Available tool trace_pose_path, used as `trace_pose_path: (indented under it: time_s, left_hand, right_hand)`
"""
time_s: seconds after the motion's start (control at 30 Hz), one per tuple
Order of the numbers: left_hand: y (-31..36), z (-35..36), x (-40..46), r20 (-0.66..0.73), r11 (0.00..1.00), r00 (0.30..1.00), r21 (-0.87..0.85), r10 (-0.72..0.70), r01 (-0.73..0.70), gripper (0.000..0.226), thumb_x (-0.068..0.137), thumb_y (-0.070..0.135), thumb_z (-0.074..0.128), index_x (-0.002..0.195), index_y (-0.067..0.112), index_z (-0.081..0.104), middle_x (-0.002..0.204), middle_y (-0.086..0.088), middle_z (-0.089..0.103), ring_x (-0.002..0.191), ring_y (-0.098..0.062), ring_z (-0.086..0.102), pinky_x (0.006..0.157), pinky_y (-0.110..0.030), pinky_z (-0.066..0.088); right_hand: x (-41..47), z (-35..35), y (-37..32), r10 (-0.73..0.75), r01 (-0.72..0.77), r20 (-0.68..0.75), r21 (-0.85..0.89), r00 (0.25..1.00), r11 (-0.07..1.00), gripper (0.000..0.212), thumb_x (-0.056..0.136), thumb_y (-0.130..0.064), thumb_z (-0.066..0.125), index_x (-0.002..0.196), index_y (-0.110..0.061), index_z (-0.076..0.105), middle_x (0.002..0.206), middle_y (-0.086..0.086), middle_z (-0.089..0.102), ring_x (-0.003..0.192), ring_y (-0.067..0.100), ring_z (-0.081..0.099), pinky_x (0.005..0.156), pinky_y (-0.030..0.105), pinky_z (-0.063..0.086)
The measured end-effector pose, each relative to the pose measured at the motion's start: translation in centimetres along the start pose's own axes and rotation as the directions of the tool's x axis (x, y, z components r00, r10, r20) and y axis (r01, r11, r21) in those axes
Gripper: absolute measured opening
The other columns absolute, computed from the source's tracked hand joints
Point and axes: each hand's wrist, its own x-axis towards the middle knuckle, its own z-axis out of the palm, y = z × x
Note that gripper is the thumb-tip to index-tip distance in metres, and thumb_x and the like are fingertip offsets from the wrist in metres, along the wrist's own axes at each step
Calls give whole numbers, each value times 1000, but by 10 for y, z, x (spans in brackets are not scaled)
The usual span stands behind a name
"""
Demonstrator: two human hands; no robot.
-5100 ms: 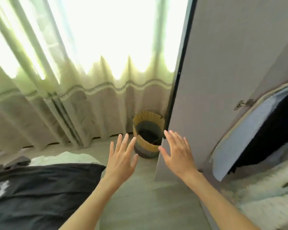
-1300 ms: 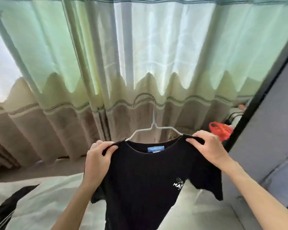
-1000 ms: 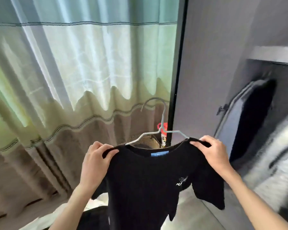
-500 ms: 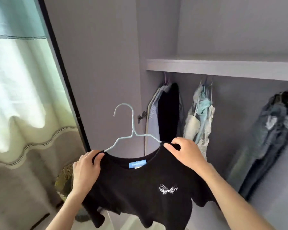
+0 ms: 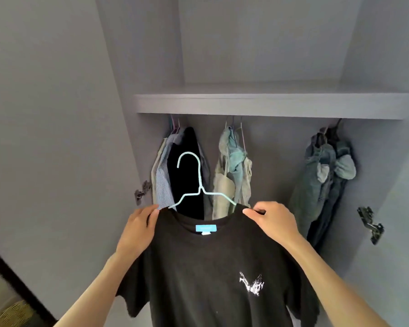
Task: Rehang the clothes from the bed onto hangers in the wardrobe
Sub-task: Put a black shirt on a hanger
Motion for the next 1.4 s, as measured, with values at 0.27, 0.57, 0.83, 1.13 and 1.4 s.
trace_pose_path:
  time_s: [0.27,0.57,0.83,1.13,1.4]
  left_hand:
    - [8,-19,122,-25,932,936,97,352,-349,37,96,16,47,131,5,51,134,-20,44,122,-37,45,105,-43,35]
    - [40,-38,224,-169,835,828,260,534,-485,48,94,18,45,140,6,37,148,-24,25,139,-41,18,110,-55,22]
    - [69,-53,294,-187,749,783,484,594,-453,59,97,23,42,148,17,13,155,-18,6,142,-38,2,113,-52,10]
    - [65,-53,320,-232,770,789,487,569,-412,55,95,40,26,145,16,28,140,-22,35,135,-42,25,110,-50,27]
    - [58,-50,327,-293,772,752,477,591,-420,48,97,36,29,142,20,31,139,-15,35,135,-35,23,111,-46,27]
  right_hand:
    - [51,20,-21,341,-354,-164,-56,926,934,36,93,-49,45,81,-21,63,80,0,64,84,26,61,64,29,40]
    - [131,85,-64,445,-423,-3,306,896,853,37,98,-35,40,71,-13,52,63,-3,48,67,20,48,65,29,38]
    - [225,120,-104,349,-285,-65,451,935,846,27,100,-24,36,93,-7,56,90,10,61,96,32,57,76,36,41]
    - [306,160,-138,260,-155,-164,475,952,866,28,100,-19,38,98,1,56,99,17,63,95,34,59,68,30,31]
    - [316,210,-138,150,-64,-202,379,968,923,28,98,-10,37,109,6,57,101,22,62,90,36,63,75,37,47]
